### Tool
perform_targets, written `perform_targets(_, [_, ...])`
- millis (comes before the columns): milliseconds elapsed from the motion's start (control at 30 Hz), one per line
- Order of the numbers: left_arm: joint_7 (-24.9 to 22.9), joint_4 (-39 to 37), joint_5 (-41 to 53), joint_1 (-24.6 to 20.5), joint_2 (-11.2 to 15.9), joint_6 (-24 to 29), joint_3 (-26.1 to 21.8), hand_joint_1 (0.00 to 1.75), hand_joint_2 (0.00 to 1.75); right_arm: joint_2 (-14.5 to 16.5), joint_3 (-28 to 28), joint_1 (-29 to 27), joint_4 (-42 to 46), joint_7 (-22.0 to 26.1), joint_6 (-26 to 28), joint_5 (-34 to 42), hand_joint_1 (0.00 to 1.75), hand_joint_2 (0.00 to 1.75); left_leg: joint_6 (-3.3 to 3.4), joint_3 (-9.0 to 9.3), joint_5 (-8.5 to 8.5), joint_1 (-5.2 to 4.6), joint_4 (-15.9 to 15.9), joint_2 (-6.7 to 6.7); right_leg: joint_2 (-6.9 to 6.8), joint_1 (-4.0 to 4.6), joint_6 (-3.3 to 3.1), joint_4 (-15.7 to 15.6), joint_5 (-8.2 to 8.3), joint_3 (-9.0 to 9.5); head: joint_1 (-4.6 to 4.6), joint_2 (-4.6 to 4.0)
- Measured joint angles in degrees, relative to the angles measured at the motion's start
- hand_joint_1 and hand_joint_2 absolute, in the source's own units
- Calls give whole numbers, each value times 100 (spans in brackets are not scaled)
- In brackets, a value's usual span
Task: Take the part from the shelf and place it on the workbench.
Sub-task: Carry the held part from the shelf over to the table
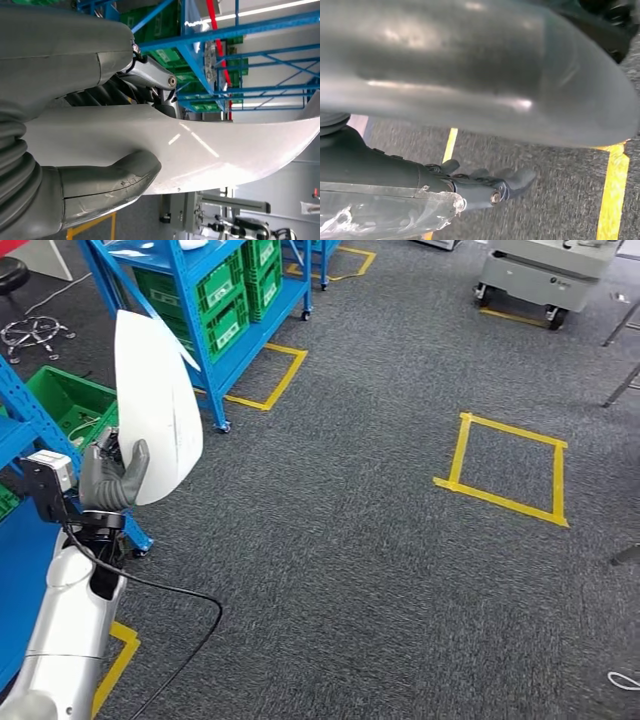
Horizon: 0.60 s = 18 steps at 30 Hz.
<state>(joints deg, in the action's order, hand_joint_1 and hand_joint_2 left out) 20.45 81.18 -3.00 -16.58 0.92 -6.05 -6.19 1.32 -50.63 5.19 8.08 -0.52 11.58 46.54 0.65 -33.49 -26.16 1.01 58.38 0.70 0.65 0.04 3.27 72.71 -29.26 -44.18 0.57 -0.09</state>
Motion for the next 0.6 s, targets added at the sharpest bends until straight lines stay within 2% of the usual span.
perform_targets(33, [55,5,-14,3,-12,2,-1,175,175,1,-1,5,1,-11,13,7,0,0,5,5,-8,-12,1,75,-24,-9,2,238,-69,-111,2,1])
perform_targets(67, [109,20,-31,4,-29,4,-2,175,175,1,-2,8,1,-22,26,15,0,0,7,14,-17,-21,1,147,-35,-12,-3,258,-32,-110,2,1])
perform_targets(100, [150,42,-47,4,-48,5,-3,175,175,2,-2,7,1,-31,35,22,0,0,5,29,-30,-29,2,213,-51,-11,-14,63,92,4,2,1])
perform_targets(133, [182,75,-59,2,-65,7,-4,175,175,2,-2,5,1,-35,32,36,0,0,-4,52,-46,-36,2,278,-112,-3,-35,-328,278,229,2,1])
perform_targets(167, [215,111,-60,1,-78,14,-6,175,175,2,-2,8,1,-37,15,56,0,0,-20,75,-65,-50,2,339,-235,28,-61,-737,414,459,1,1])
perform_targets(233, [351,187,11,-1,-99,71,-16,175,175,2,-2,24,1,-35,-46,107,0,0,-68,108,-95,-74,-1,450,-395,86,-129,-1273,560,757,-6,1])
perform_targets(267, [448,230,102,4,-117,124,-19,175,175,2,-1,30,1,-34,-79,131,0,0,-96,115,-102,-81,-9,505,-401,114,-160,-1329,551,776,-8,1])
perform_targets(333, [607,357,386,20,-165,231,4,175,175,1,-1,28,1,-46,-126,167,0,0,-157,130,-120,-64,-24,582,-257,113,-226,-1371,584,769,-7,1])
perform_targets(367, [641,425,515,27,-183,260,24,175,175,1,-1,23,0,-57,-142,179,0,0,-185,115,-165,-50,20,501,-190,102,-265,-1403,604,782,-9,1])
perform_targets(433, [649,536,672,42,-197,276,60,175,175,1,0,27,-1,-79,-161,196,0,0,-222,-69,-405,-31,416,194,-63,68,-331,-1460,641,821,-24,1])
perform_targets(467, [644,564,702,56,-201,278,68,175,175,1,1,37,-1,-83,-169,200,0,0,-231,-253,-576,-32,779,45,10,66,-350,-1468,645,827,-32,0])
perform_targets(500, [639,580,714,74,-202,278,72,175,175,2,1,46,0,-85,-178,204,0,0,-239,-464,-724,-34,1165,-18,89,64,-360,-1469,645,828,-40,0])
perform_targets(533, [633,587,716,93,-203,274,73,175,175,3,1,51,0,-91,-188,206,0,0,-247,-640,-792,-34,1456,-43,181,62,-364,-1468,645,829,-45,0])
perform_targets(567, [627,588,703,107,-203,262,74,175,175,4,0,49,1,-107,-207,208,0,0,-253,-737,-749,-32,1568,-51,276,58,-362,-1467,645,832,-44,0])
perform_targets(600, [625,588,681,115,-205,238,79,175,175,4,-1,44,0,-145,-248,209,0,0,-258,-726,-596,-27,1464,-57,368,52,-355,-1463,647,835,-45,1])
